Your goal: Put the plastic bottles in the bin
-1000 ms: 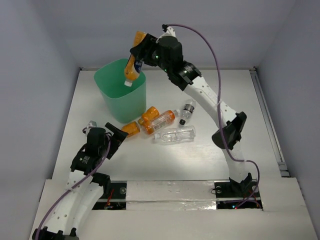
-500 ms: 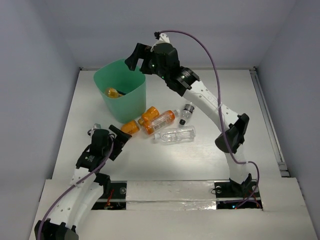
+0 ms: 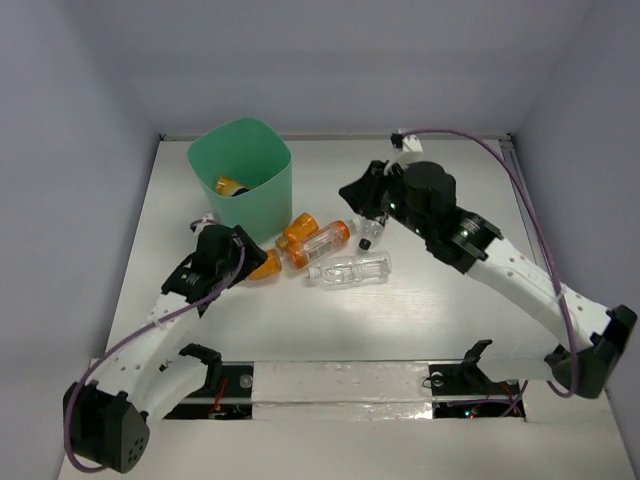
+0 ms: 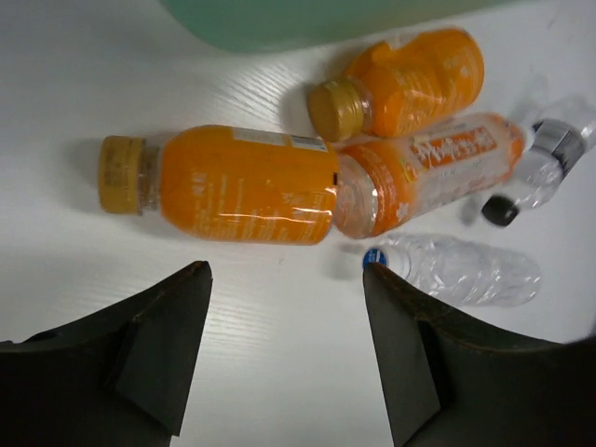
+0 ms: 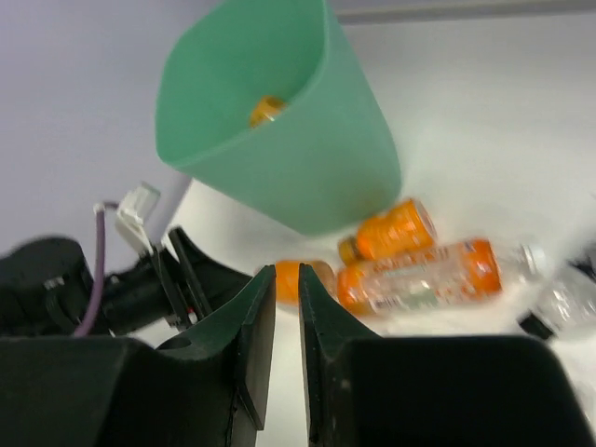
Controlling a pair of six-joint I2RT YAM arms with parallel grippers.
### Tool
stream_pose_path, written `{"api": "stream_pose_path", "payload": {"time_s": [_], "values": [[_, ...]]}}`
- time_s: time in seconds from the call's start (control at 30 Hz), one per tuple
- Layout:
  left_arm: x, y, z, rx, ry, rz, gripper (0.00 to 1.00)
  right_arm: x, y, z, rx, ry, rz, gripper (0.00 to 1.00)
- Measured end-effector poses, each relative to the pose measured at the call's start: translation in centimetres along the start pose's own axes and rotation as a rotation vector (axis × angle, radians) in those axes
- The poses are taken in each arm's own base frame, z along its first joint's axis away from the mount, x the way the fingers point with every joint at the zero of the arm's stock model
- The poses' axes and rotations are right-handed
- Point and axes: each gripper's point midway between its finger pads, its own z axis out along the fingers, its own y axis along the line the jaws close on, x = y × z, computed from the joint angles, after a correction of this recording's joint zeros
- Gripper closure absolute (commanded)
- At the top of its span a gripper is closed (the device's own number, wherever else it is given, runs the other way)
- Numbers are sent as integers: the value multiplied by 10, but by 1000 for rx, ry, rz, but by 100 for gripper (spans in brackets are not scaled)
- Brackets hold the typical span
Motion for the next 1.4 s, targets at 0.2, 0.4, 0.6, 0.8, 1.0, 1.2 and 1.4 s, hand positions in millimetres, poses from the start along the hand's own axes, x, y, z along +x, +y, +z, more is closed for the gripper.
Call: {"api": "stream_pose_path", "payload": {"time_s": [0.2, 0.4, 0.6, 0.8, 1.0, 1.2, 1.4], "values": [[36, -25, -1, -28, 127, 338, 36, 26, -36, -49, 40, -10, 14, 67], [42, -17, -3, -125, 150, 443, 20, 22, -61, -84, 71, -85, 43, 47], [28, -18, -9, -176, 124, 488, 12, 28, -70, -100, 78, -96, 51, 33], [32, -28, 2, -193, 167, 546, 9, 32, -76, -108, 90, -89, 41, 31], [41, -19, -11, -181, 125, 306, 1, 34, -75, -116, 77, -80, 14, 31], [39, -10, -28, -90, 2, -134, 1, 48, -68, -117, 23, -9, -21, 30], [32, 6, -20, -101, -91, -420, 1, 68, -61, -115, -39, 85, -56, 30]]}}
